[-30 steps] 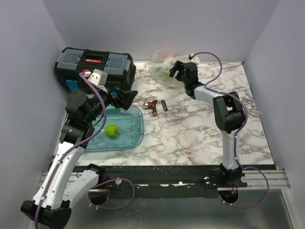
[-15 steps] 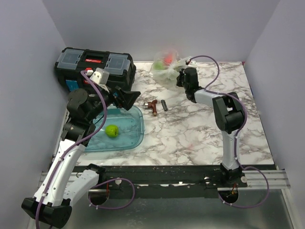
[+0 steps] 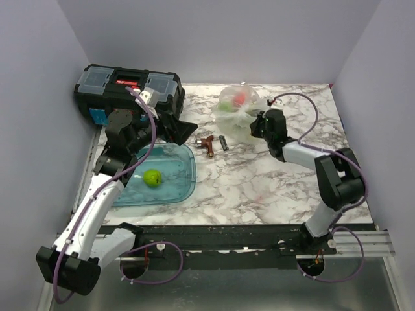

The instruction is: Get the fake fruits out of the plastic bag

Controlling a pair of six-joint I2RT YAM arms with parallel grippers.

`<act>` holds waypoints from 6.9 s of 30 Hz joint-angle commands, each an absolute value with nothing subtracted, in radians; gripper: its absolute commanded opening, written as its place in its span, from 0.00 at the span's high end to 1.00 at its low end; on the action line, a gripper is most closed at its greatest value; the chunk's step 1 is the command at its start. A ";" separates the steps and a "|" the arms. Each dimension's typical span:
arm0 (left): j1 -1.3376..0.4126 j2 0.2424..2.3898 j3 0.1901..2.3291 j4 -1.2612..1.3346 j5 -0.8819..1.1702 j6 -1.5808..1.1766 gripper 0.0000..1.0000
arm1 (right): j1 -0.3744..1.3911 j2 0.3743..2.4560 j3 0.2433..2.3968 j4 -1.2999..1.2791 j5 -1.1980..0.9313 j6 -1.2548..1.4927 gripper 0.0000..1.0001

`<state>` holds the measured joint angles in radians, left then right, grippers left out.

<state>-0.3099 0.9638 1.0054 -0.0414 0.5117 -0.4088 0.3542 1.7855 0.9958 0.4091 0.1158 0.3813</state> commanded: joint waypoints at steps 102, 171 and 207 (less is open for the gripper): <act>-0.813 1.215 1.014 -0.376 0.322 -0.294 0.26 | 0.856 1.105 0.799 -0.249 0.314 0.963 0.94; -0.873 1.354 1.128 -0.451 0.336 -0.190 1.00 | 0.856 1.036 0.727 -0.217 0.301 0.817 0.45; -0.877 1.373 1.201 -0.502 0.418 -0.228 0.57 | 0.856 0.860 0.735 -0.302 0.349 0.684 0.99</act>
